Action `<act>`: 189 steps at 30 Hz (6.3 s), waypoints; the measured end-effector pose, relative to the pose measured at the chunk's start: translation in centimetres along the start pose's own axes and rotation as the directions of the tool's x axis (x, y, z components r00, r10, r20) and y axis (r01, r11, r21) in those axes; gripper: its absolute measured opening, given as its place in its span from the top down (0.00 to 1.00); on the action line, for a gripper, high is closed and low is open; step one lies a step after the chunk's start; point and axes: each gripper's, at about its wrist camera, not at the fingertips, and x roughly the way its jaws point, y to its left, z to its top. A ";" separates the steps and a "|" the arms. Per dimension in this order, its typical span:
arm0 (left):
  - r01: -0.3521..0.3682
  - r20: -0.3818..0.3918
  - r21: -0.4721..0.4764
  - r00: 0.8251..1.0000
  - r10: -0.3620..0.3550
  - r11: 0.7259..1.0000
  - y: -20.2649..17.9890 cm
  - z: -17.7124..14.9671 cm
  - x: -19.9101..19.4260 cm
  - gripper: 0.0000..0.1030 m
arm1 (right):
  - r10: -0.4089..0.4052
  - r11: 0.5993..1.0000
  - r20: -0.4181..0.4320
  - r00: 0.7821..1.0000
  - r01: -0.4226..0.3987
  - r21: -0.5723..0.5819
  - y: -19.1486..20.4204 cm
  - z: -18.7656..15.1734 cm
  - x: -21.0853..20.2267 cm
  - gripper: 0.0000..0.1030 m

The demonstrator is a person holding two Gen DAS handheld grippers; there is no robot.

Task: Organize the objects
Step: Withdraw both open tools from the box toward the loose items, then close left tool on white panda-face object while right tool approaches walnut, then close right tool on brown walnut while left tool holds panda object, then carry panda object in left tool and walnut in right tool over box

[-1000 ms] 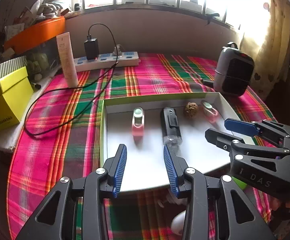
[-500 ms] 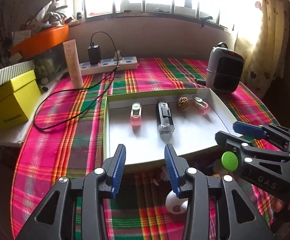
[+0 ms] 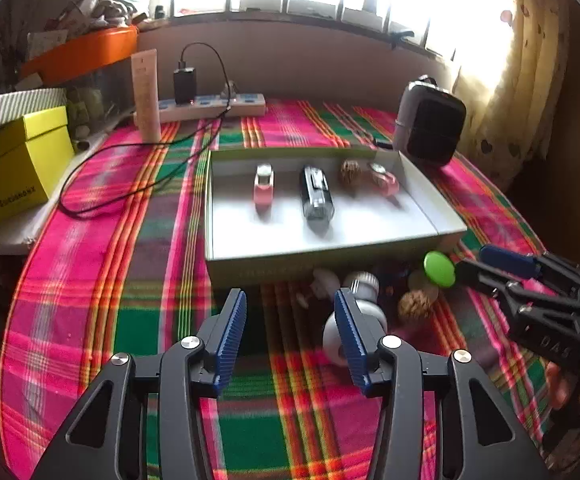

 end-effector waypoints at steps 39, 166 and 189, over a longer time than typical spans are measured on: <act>0.106 -0.086 -0.001 0.991 -0.106 0.994 -2.1 -1.4 3.5 0.57 | 0.012 0.999 -0.061 0.998 -0.010 0.031 -0.7 -2.9 0.2 0.53; 0.012 0.011 -0.007 1.000 -0.012 1.000 0.5 -0.9 0.1 0.68 | 0.125 0.991 -0.027 0.992 -0.127 -0.040 4.5 -0.2 1.0 0.71; 0.026 0.036 -0.016 0.999 -0.025 1.000 1.2 2.5 0.8 0.68 | 0.138 0.989 -0.012 0.990 -0.138 -0.059 3.7 3.2 2.0 0.71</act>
